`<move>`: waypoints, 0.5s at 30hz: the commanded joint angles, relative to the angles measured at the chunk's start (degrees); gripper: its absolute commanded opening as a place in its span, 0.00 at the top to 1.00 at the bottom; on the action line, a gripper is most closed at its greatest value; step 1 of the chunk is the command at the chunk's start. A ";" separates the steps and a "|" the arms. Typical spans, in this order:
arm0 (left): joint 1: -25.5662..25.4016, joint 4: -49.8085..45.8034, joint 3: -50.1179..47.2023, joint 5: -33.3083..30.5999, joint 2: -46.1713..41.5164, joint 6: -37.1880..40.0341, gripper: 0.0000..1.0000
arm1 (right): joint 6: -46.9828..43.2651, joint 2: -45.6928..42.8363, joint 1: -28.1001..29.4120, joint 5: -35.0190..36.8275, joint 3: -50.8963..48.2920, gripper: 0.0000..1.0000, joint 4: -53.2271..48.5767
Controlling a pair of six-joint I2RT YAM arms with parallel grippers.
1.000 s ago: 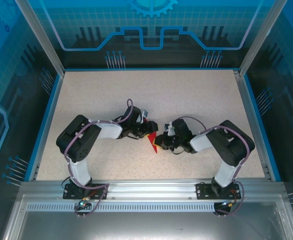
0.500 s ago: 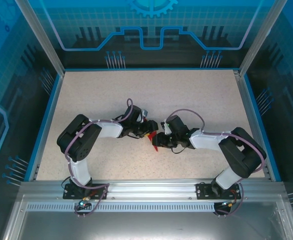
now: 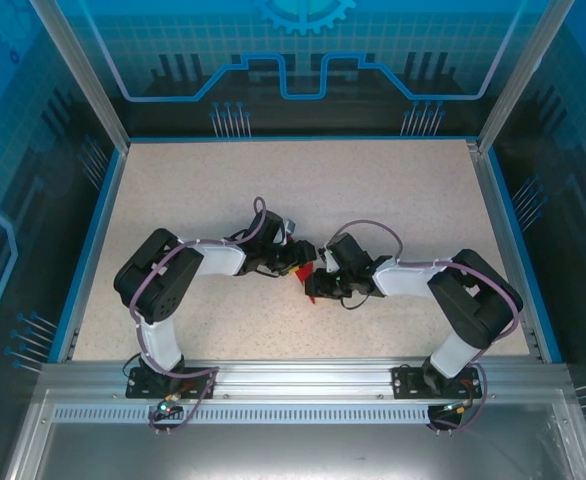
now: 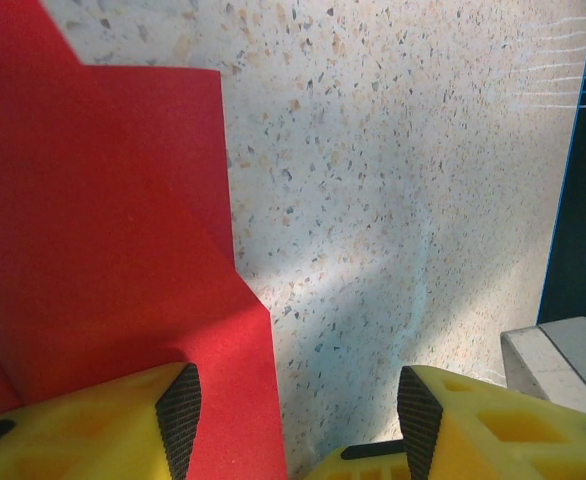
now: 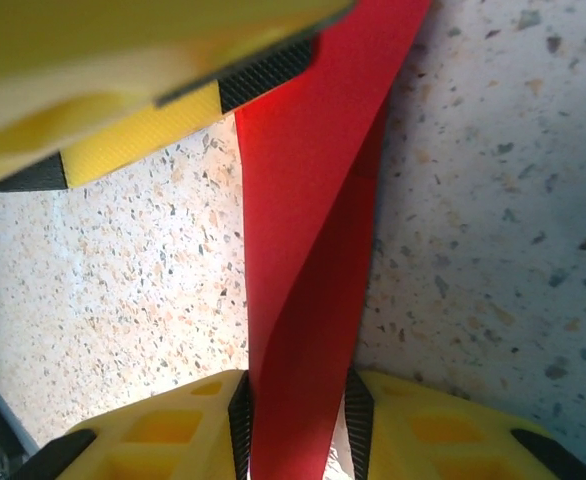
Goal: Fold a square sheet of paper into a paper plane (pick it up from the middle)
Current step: Fold the wing for the fifth time at the center of the table.
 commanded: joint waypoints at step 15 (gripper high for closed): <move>0.51 -2.09 0.13 -0.40 1.45 0.07 0.42 | 5.95 1.96 -3.88 -6.68 -3.20 0.62 5.54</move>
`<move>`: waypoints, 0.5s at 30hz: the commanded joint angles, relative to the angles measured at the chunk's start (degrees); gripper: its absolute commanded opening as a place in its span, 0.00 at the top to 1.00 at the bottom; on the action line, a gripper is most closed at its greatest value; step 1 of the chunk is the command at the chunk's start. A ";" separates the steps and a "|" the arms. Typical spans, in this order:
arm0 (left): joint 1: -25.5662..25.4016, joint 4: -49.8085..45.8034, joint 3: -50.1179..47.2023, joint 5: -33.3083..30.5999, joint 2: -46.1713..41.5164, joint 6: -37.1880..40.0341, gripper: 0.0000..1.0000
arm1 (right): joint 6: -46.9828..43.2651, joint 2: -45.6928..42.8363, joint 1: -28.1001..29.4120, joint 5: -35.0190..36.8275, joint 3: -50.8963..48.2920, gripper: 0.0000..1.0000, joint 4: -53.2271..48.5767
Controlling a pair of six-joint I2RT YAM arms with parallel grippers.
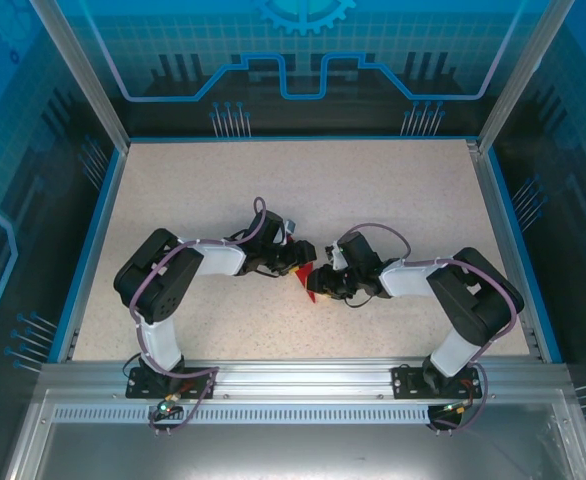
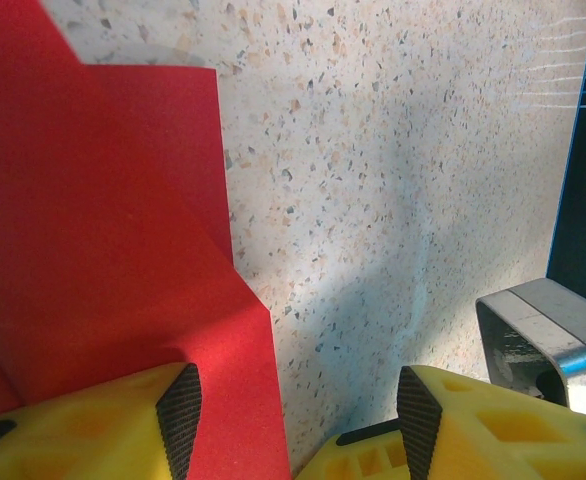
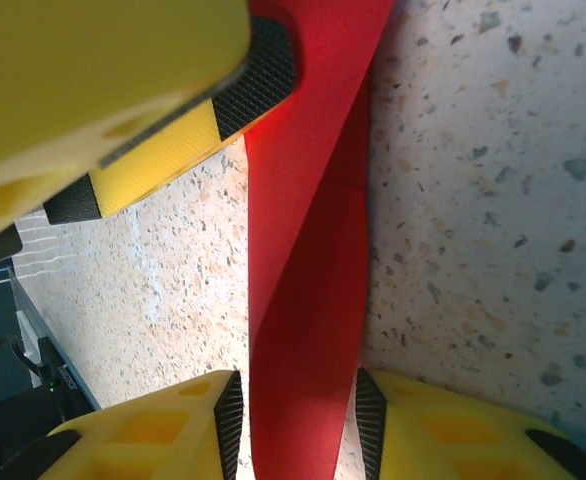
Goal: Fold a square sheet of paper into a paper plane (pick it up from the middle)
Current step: Fold the wing for the fifth time at the center of the table.
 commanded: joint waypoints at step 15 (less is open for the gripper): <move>0.53 -2.17 0.08 -0.41 1.63 -0.04 0.42 | -0.89 4.46 0.32 0.99 1.32 0.73 -6.53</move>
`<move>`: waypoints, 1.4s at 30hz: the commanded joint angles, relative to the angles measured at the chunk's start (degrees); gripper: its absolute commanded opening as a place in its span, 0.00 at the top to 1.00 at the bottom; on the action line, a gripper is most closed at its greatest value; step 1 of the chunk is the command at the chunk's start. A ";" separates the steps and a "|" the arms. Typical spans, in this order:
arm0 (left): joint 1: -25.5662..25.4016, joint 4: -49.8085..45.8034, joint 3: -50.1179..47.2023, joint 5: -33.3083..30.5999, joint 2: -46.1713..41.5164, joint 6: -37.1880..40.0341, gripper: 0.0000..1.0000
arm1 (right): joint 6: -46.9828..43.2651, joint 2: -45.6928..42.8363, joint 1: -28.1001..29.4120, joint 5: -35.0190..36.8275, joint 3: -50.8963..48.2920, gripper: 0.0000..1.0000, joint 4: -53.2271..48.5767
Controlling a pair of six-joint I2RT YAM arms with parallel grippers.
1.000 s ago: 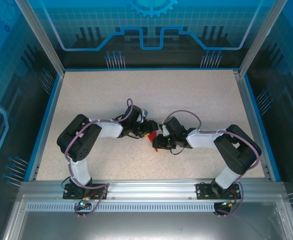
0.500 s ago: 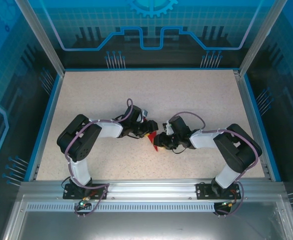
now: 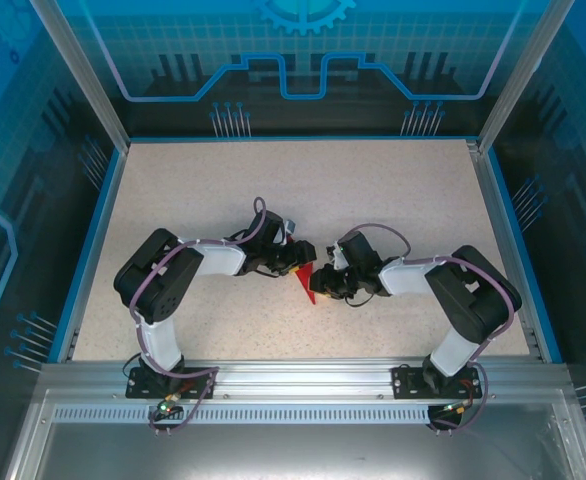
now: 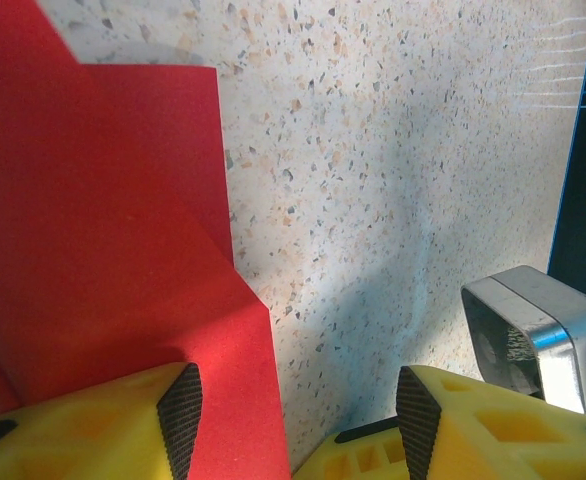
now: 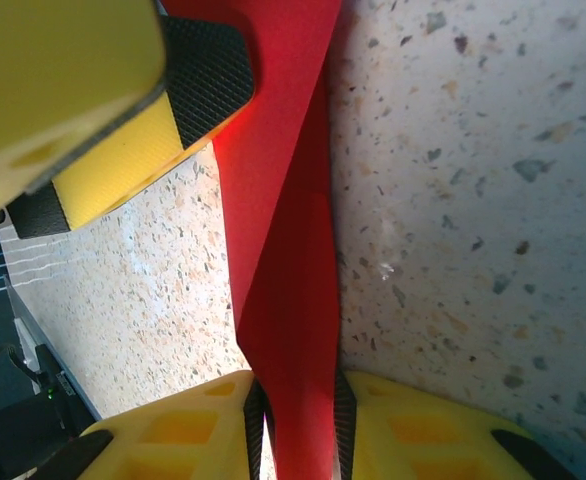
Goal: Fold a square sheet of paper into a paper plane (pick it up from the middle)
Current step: Fold the wing for the fifth time at the center of the table.
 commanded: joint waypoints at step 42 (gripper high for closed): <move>0.53 -3.45 0.48 -0.24 2.44 0.17 0.43 | 1.33 0.65 2.04 2.35 3.22 0.91 -3.93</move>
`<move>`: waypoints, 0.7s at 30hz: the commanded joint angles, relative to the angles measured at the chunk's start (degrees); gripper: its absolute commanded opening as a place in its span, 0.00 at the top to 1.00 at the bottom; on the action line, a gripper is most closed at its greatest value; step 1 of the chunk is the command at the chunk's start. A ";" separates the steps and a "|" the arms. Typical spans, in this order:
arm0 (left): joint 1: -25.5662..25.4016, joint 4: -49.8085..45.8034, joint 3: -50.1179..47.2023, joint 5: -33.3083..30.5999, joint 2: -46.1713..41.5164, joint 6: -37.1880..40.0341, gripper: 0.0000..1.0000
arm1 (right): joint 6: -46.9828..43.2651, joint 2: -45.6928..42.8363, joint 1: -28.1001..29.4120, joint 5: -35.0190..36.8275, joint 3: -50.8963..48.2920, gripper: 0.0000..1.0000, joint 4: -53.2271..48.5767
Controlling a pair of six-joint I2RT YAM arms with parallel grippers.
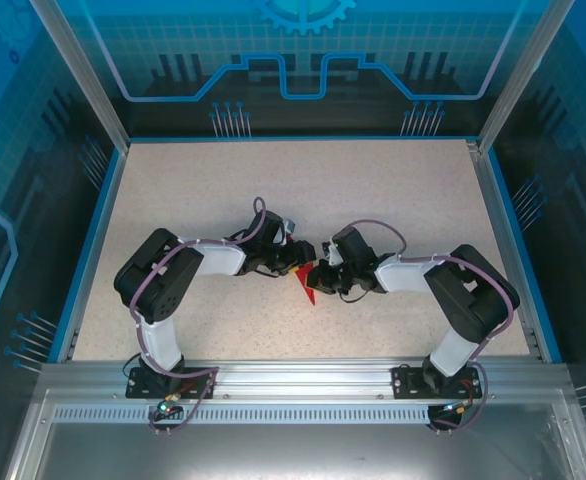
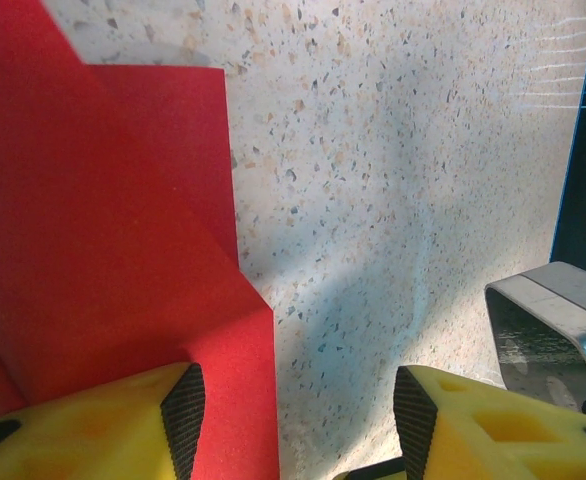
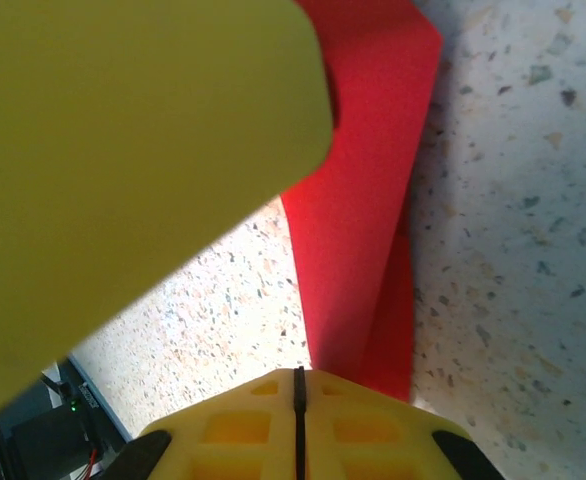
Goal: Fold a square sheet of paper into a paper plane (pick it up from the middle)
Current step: Fold the wing for the fifth time at the center of the table.
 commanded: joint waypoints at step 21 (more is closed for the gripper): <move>0.43 -3.69 0.42 0.03 2.64 0.38 0.44 | -0.45 0.29 3.46 1.52 3.17 0.91 -3.66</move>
